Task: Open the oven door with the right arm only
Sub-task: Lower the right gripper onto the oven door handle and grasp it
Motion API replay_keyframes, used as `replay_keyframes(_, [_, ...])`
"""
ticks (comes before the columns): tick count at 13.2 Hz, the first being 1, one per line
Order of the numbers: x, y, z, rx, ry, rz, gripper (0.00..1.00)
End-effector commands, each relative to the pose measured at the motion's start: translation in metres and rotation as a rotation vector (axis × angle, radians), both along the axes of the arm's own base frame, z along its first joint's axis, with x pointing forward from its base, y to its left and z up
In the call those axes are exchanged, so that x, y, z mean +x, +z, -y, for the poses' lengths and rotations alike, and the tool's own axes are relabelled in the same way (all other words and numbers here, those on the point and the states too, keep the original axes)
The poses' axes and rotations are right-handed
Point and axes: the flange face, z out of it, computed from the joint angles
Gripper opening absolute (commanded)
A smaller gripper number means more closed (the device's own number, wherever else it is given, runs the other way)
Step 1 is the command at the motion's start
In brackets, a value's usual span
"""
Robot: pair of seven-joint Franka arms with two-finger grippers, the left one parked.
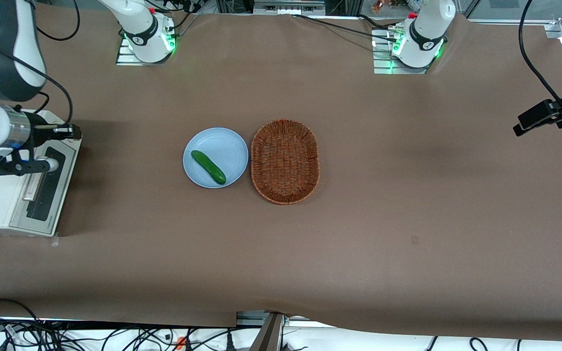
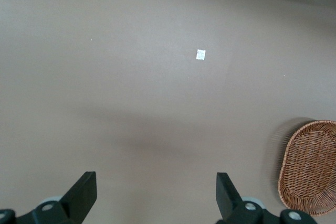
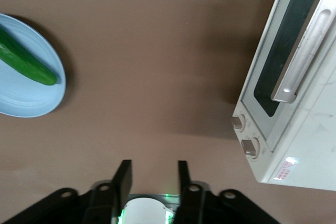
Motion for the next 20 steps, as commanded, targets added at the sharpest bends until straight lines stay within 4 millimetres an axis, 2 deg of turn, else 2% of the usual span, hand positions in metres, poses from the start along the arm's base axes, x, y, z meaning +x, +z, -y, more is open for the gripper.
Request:
replay_keyframes(1, [-0.002, -0.028, -0.028, -0.099, 0.096, -0.033, 0.09])
replay_keyframes(3, [-0.004, -0.055, -0.031, -0.150, 0.148, -0.023, 0.00])
replay_keyframes(7, [-0.013, -0.110, -0.029, -0.297, 0.310, 0.016, 0.00])
replay_keyframes(10, [-0.019, -0.133, -0.052, -0.423, 0.470, 0.010, 0.00])
replay_keyframes(12, [-0.018, -0.139, -0.060, -0.508, 0.560, -0.004, 0.00])
replay_keyframes(20, [-0.004, -0.146, -0.043, -0.748, 0.845, -0.064, 0.00])
